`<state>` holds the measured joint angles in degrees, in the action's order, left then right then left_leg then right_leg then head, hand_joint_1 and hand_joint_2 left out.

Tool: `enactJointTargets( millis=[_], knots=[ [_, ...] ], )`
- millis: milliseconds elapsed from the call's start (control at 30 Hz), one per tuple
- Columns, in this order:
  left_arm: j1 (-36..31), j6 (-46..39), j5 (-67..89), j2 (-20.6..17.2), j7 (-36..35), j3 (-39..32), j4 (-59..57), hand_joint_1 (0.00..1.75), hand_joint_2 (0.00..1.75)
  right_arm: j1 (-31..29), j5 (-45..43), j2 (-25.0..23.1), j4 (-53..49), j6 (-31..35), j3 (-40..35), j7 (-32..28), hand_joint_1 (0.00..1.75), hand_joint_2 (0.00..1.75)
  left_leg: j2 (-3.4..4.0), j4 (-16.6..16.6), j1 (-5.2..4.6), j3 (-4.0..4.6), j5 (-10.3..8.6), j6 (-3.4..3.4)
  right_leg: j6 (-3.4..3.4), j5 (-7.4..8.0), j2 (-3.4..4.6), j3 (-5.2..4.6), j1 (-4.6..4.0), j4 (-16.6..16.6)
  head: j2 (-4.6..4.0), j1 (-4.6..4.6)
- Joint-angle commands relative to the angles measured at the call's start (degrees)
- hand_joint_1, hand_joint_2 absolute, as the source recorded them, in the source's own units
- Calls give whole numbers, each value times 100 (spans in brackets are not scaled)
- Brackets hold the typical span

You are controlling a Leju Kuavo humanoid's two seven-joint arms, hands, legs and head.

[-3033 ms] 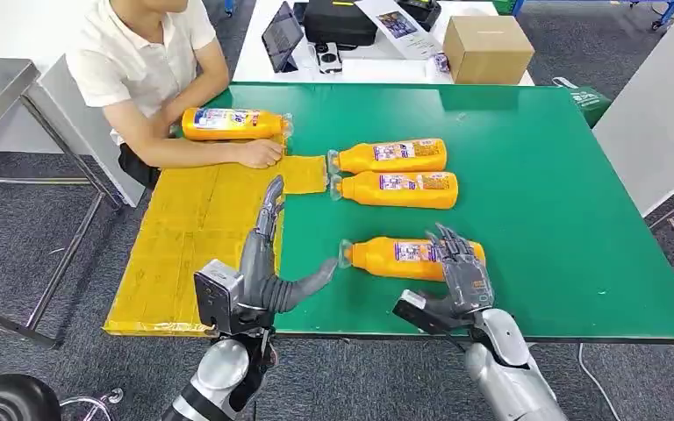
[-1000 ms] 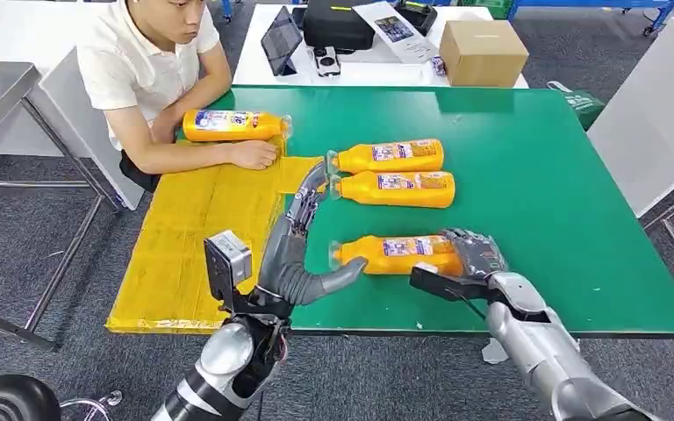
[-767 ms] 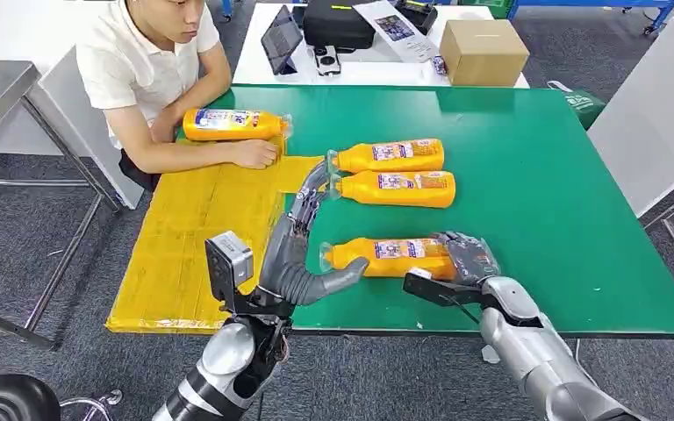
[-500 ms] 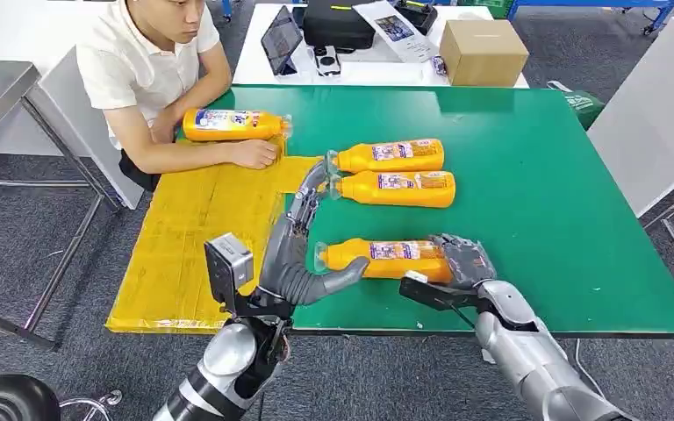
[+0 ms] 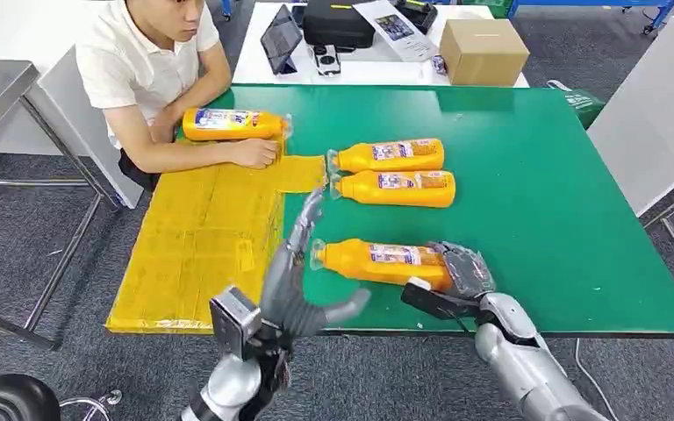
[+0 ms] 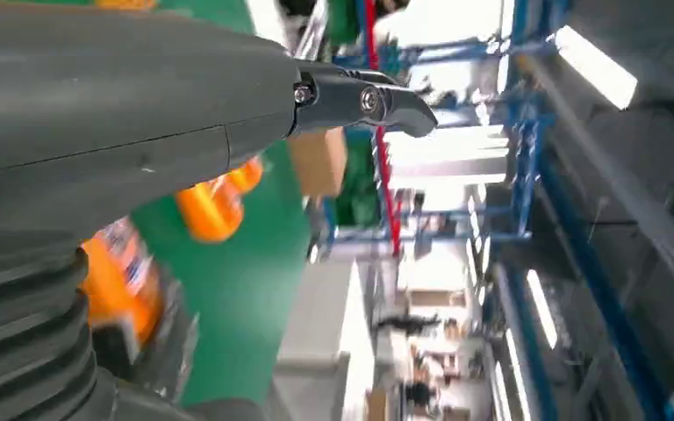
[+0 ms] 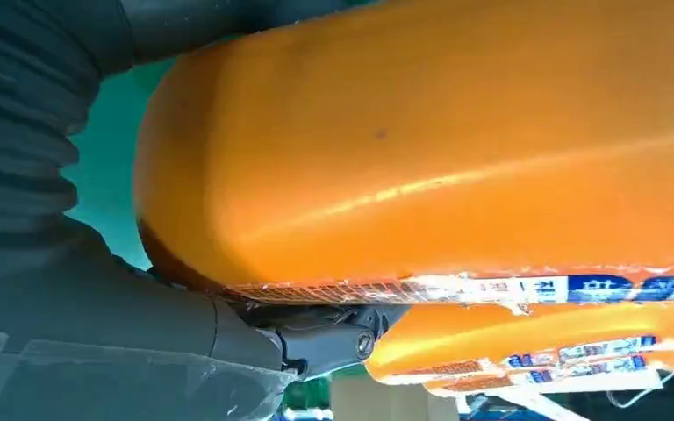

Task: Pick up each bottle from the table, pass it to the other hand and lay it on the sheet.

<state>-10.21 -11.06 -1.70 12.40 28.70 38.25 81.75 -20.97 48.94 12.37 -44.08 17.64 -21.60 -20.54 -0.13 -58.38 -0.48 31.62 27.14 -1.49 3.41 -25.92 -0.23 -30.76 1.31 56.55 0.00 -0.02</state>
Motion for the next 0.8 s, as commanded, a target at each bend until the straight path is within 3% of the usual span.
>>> enactJointTargets(
  millis=[33, 167, 333, 533, 600, 800],
  knots=[
    [831, 476, -402, -351, 312, -240, -212, 0, 175, 1100, -527, -52, -977, -93, 873, -183, 175, 175, -19, 23, 11, -6, -12, 16, -21, 7, -19, 16, -11, -25, 0, -2],
    [1088, -121, -553, -271, 596, -709, 197, 0, 175, 1424, -887, -301, -1612, -148, 1279, -293, 175, 175, -10, 7, 13, 15, -4, 14, -19, 4, -9, -5, -14, -11, 0, -2],
    [1426, -207, -1167, -242, 462, -1088, 233, 0, 175, 1695, -1178, -473, -2141, -59, 1544, -379, 175, 175, 13, 12, 14, 28, -3, 17, -23, 10, 16, -21, -15, -13, 0, -2],
    [1554, -830, -774, -252, 984, -1110, 358, 0, 175, 1862, -1288, -560, -2509, -60, 1684, -417, 175, 175, 2, 4, 4, 45, -3, 6, -11, 1, -2, -34, -4, 0, 0, 0],
    [1537, -604, -1313, -294, 527, -1104, 98, 0, 175, 1924, -1375, -616, -2615, -91, 1733, -458, 175, 175, 3, 2, 6, 51, -1, 9, -15, 0, -1, -40, -6, 2, 0, -2],
    [1537, -577, -1347, -300, 556, -1106, 47, 0, 175, 1932, -1374, -619, -2624, -97, 1728, -458, 175, 175, -1, 6, 4, 58, -5, 8, -13, 3, -6, -48, -4, -2, 0, -2]
  ],
)
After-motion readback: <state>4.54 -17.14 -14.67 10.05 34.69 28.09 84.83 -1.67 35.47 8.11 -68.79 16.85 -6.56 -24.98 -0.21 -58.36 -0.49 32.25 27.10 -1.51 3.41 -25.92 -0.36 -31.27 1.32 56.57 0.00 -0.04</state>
